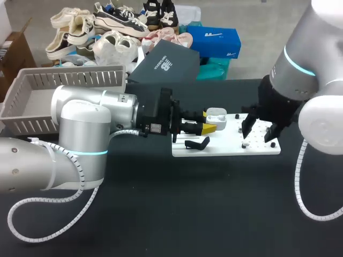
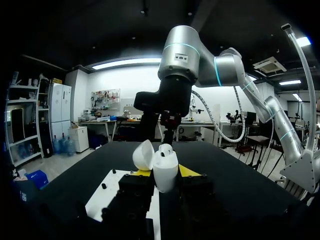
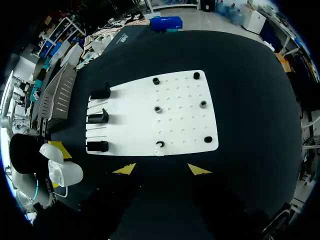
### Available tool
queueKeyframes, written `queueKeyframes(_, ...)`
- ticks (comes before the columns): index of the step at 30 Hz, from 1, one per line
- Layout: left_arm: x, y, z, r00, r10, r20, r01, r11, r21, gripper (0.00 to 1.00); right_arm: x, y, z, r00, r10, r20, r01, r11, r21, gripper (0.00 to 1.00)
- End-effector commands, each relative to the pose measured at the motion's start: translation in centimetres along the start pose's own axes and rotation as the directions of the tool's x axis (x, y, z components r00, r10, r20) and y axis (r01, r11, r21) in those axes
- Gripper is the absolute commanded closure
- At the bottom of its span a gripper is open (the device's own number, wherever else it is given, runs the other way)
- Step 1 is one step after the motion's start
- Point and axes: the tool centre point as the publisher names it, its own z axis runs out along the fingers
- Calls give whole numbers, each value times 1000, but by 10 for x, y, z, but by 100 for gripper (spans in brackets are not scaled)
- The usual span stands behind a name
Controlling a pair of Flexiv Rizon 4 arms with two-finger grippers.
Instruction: Pick up each earbud case from the left stands, insert the matching earbuds, close the lid, and place the case in the box.
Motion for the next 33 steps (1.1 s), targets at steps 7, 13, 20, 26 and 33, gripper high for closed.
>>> queueKeyframes(7,0,0,0,1000,1,0,-1,1000,0,100,-6,2,26,1000,8,-17,-8,1000,9,50)
queueKeyframes(13,0,0,0,1000,1,0,-1,1000,0,100,-9,2,33,999,33,-21,-33,999,1,51)
queueKeyframes(20,0,0,0,1000,1,0,-1,1000,0,100,-8,4,39,999,42,-24,-42,999,0,51)
queueKeyframes(26,0,0,0,1000,1,0,-1,1000,0,100,-7,4,41,998,62,-19,-62,998,-6,54)
queueKeyframes(33,0,0,0,1000,1,0,-1,1000,0,100,-8,3,43,995,95,-6,-95,995,-21,58)
